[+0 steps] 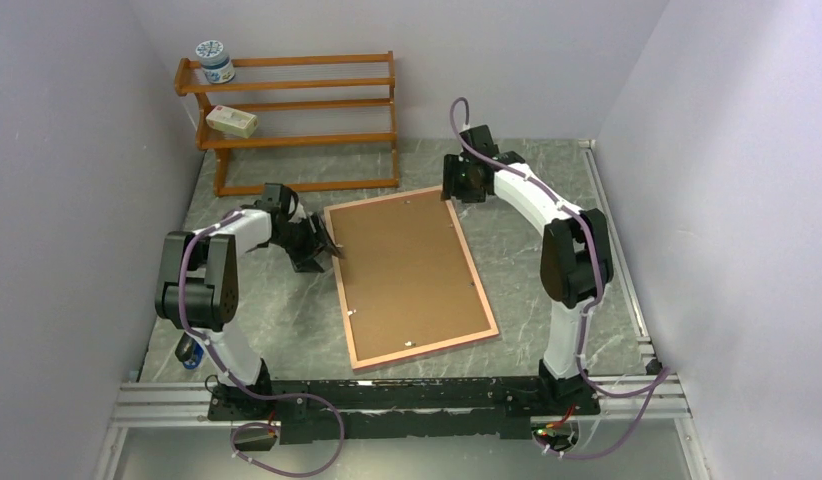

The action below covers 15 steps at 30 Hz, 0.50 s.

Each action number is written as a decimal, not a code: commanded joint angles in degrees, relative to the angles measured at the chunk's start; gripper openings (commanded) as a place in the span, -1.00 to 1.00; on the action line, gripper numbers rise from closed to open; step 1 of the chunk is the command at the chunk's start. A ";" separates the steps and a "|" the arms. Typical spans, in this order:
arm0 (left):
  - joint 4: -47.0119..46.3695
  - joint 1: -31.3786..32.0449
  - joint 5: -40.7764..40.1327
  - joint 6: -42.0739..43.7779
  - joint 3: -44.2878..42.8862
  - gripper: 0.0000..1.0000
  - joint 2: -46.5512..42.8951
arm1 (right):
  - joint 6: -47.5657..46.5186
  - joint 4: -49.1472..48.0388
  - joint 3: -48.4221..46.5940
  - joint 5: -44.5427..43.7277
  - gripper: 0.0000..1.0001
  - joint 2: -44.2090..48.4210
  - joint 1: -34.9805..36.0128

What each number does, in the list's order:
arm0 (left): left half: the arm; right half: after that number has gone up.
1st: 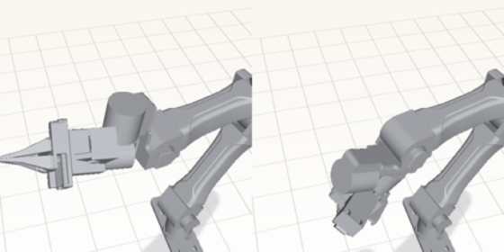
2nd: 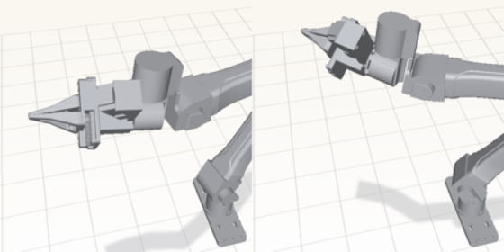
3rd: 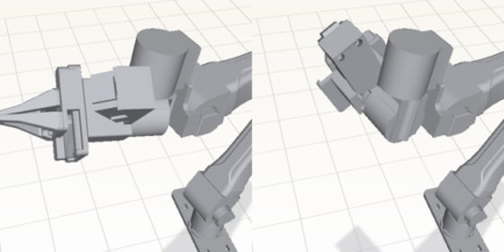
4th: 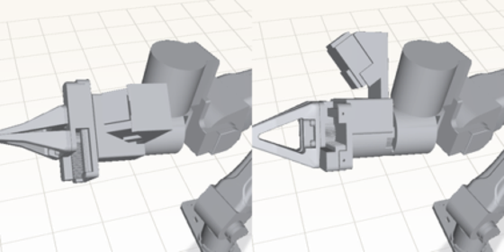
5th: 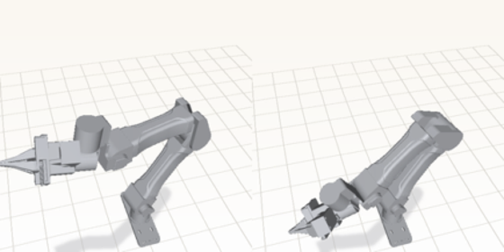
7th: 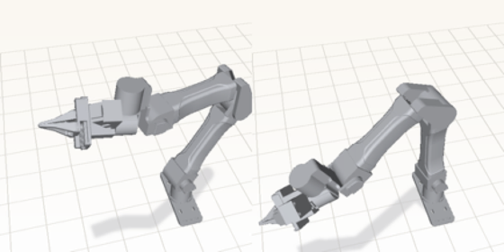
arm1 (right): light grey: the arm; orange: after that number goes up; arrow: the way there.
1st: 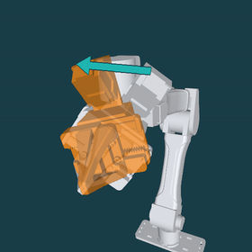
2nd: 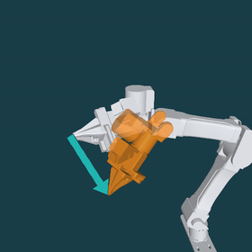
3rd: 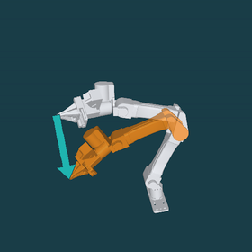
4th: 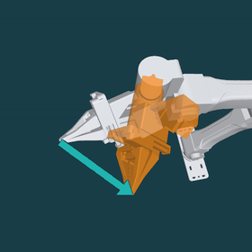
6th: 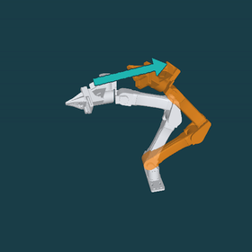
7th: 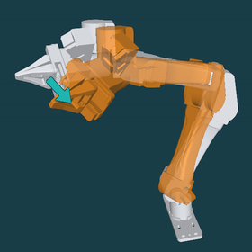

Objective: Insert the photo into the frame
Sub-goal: Install the photo frame at the center of the board.

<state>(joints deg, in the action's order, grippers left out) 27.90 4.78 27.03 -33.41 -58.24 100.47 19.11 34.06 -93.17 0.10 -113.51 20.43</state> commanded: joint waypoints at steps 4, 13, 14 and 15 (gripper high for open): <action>1.75 -0.55 -3.42 1.55 -5.95 0.37 0.04 | 21.44 -12.30 2.06 12.99 0.07 -0.30 1.68; 0.93 -0.73 -4.00 0.70 -12.39 0.20 6.58 | 35.73 -18.45 -1.81 11.79 0.00 -9.98 4.27; 0.74 -0.73 -4.31 0.63 -12.91 0.17 7.34 | 35.93 -17.71 -3.47 11.00 0.00 -11.05 4.62; 0.42 -0.73 -4.56 0.63 -13.35 0.13 8.05 | 36.23 -17.19 -4.56 10.26 0.00 -11.97 4.91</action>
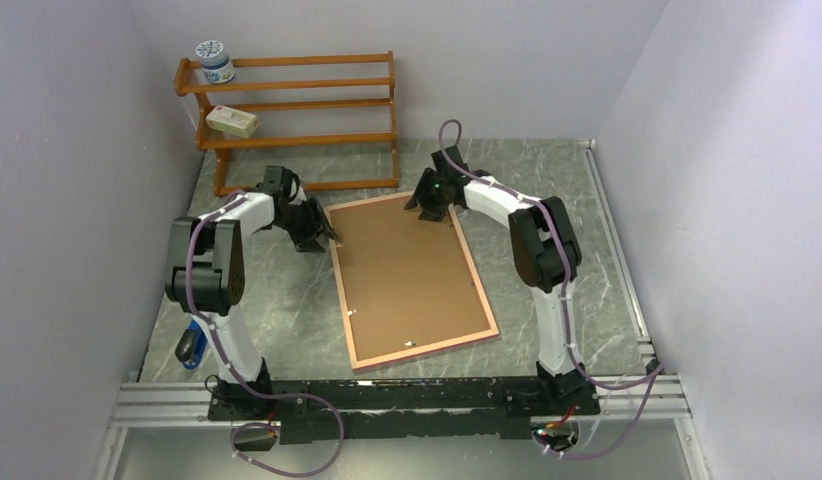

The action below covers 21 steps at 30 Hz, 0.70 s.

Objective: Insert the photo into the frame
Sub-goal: Install the photo frame at the center of the board.

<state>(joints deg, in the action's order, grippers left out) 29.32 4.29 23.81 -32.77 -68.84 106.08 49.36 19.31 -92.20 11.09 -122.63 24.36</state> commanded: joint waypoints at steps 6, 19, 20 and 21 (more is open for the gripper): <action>-5.37 -0.25 -1.65 -0.74 -3.02 -0.15 5.91 | 8.65 -2.62 -7.47 -2.85 -0.01 -6.56 1.21; -5.48 -0.25 -0.91 1.55 -0.28 -0.41 6.43 | 5.17 -3.50 -12.43 -4.27 -0.13 -13.17 1.04; -5.50 -0.25 -0.69 1.62 0.02 -0.41 6.44 | 4.83 -3.72 -12.47 -4.20 -0.15 -13.37 1.06; -5.58 -0.25 -0.46 1.75 0.17 -0.41 6.43 | 4.45 -3.95 -12.54 -4.09 -0.15 -13.56 1.04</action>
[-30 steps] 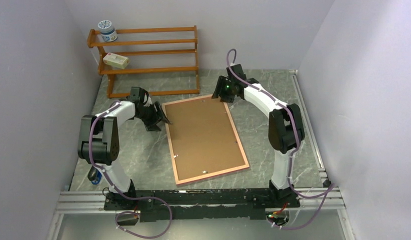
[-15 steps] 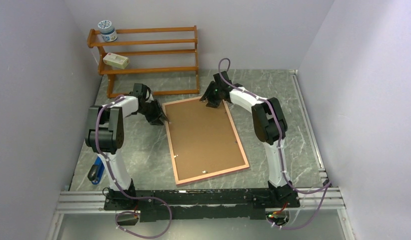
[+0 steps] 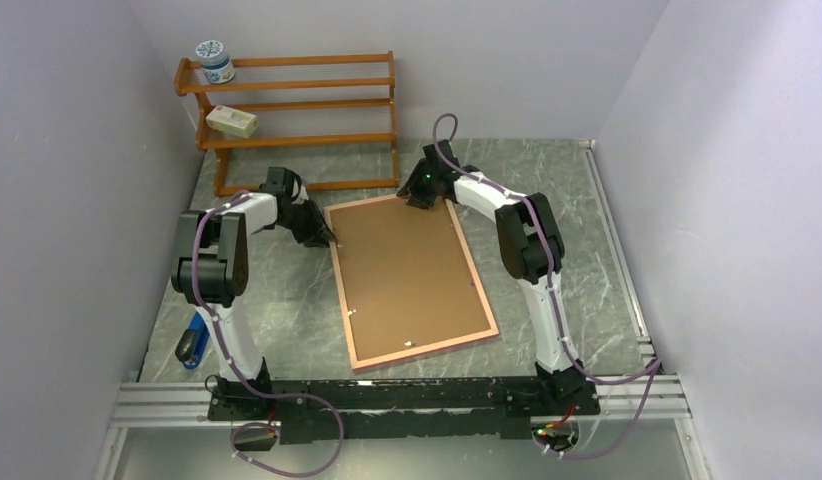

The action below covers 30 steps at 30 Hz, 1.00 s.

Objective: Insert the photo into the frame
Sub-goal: Install the photo frame at the center of the board.

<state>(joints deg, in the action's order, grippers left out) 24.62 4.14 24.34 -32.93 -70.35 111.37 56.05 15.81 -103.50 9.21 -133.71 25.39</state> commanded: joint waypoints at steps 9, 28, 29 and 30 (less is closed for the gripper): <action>-1.37 -0.10 0.84 2.18 2.70 -0.41 1.12 | -6.29 -6.10 -0.40 2.23 -0.22 -3.93 0.01; -2.59 -0.10 7.08 2.26 0.94 -0.36 2.33 | -5.92 -14.49 1.16 17.53 -0.31 -7.01 0.26; -2.64 -0.10 7.32 2.31 0.73 -0.35 2.51 | -5.68 -14.98 1.44 17.67 -0.32 -6.82 0.33; -2.65 -0.10 7.57 2.52 0.49 -0.35 2.65 | -5.71 -15.09 1.69 17.70 -0.33 -6.75 0.49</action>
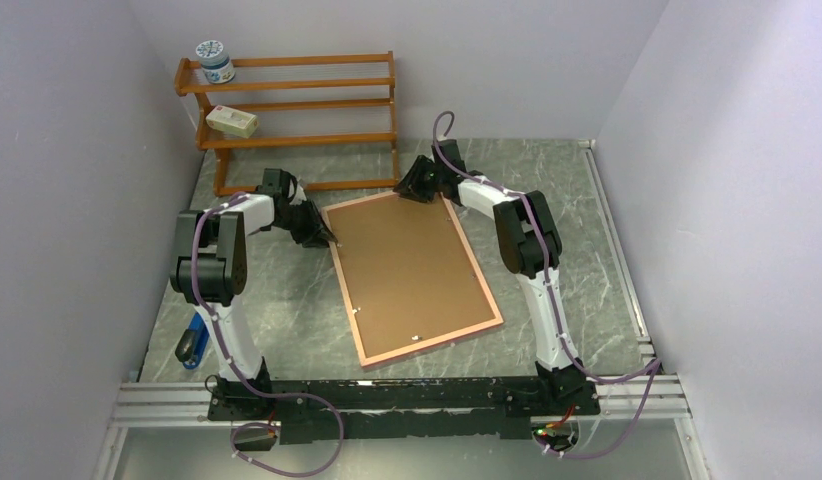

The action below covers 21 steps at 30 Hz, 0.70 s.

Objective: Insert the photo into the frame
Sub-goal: Install the photo frame at the center of the board.

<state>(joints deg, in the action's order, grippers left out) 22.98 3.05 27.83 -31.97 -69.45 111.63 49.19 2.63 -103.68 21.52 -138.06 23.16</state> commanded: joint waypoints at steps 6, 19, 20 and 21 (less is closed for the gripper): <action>-0.75 0.99 5.68 2.59 -1.58 -0.35 3.32 | 0.03 -1.22 0.59 7.20 -0.40 -3.45 3.04; 4.30 0.67 -2.59 2.56 -2.71 -0.17 -1.87 | 1.86 8.68 1.62 -0.36 0.04 11.66 -0.70; 4.22 0.58 -2.23 2.53 -2.60 -0.14 -2.67 | 1.19 10.48 2.03 -1.60 0.06 13.78 -0.94; 4.06 0.56 -1.78 2.48 -2.35 -0.10 -3.47 | 0.32 12.19 2.83 -3.09 0.08 15.77 -1.02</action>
<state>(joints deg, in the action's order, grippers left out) 25.39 3.20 27.77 -30.59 -71.24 112.07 50.41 7.49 -101.65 22.35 -133.51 22.92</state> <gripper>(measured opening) 0.420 0.519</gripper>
